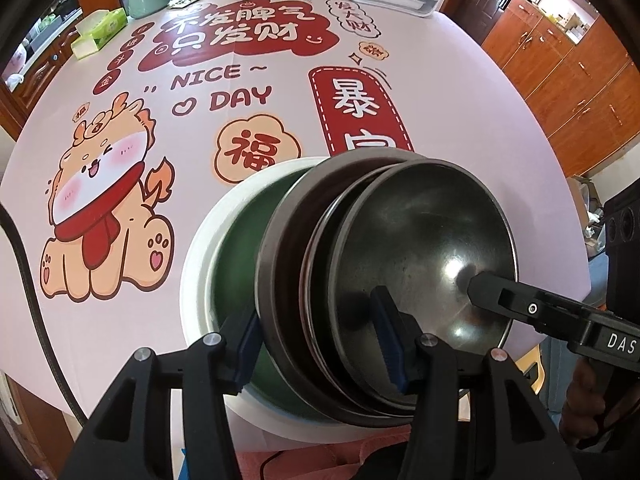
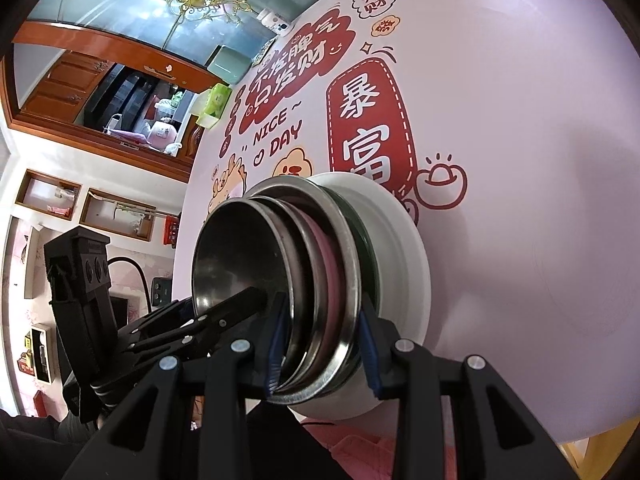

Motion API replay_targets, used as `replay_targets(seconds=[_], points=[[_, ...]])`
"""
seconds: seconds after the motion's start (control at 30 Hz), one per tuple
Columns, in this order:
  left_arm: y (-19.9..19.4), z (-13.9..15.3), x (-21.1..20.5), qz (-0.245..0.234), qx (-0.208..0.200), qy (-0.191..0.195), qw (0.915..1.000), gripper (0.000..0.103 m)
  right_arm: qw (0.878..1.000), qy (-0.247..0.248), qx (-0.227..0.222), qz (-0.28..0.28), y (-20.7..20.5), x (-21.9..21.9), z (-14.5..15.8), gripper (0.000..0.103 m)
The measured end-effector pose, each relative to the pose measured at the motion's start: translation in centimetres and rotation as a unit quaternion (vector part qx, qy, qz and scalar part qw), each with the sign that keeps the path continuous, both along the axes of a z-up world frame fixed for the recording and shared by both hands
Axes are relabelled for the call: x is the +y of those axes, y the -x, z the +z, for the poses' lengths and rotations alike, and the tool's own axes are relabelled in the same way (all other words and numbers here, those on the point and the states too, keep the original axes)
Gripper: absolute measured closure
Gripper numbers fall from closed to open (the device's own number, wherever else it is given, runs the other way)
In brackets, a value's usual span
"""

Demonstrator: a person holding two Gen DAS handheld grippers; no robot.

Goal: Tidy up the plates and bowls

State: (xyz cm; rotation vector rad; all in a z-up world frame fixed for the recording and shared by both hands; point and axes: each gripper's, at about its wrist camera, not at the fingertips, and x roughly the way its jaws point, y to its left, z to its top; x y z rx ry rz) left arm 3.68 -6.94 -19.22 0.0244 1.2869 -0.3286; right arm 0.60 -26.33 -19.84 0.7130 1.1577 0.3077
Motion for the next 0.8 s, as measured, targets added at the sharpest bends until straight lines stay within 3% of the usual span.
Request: replay_targets(seconds=[0.2, 0.5, 0.8], points=[[0.04, -0.40, -0.42, -0.007, 0.011, -0.009, 0.9999, 0.054, 1.000, 0.005, 0.028, -0.004, -0.10, -0.03, -1.00, 0.070], [-0.09, -0.41, -0.39, -0.010, 0.016, -0.016, 0.9997, 0.054, 1.000, -0.001, 0.029, -0.005, -0.60, 0.05, -0.99, 0.069], [-0.10, 0.16, 0.45, 0.003, 0.008, 0.001, 1.0000, 0.053, 1.000, 0.018, 0.025, 0.005, -0.75, 0.84, -0.49, 0.068]])
